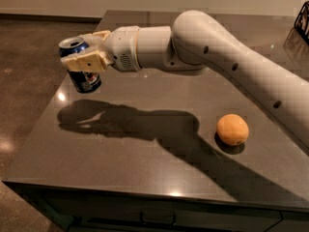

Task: Place pepsi can upright

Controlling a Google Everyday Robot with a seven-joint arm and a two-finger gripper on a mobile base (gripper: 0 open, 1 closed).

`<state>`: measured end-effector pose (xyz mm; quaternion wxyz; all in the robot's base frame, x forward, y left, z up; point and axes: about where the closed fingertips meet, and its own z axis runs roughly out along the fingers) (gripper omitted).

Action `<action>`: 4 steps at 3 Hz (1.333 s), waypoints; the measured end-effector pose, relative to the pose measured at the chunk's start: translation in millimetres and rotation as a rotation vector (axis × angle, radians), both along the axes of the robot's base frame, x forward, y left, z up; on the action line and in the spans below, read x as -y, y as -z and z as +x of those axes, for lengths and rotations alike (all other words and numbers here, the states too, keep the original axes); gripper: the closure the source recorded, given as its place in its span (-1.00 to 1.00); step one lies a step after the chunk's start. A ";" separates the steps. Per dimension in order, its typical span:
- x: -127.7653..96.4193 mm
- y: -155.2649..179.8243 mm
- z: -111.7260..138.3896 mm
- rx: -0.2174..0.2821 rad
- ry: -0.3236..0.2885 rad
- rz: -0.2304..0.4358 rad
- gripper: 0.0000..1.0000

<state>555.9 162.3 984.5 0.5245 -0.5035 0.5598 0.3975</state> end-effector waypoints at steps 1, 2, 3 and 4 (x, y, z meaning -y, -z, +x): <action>-7.0 13.7 8.4 -0.005 0.004 0.001 1.00; -13.3 25.3 14.4 -0.011 0.002 0.000 1.00; -18.3 35.8 18.2 -0.023 0.005 -0.006 1.00; -22.1 42.6 20.8 -0.031 0.021 -0.003 1.00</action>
Offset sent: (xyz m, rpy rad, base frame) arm 0.0249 0.0159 -0.0403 -0.0009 0.0192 -0.0098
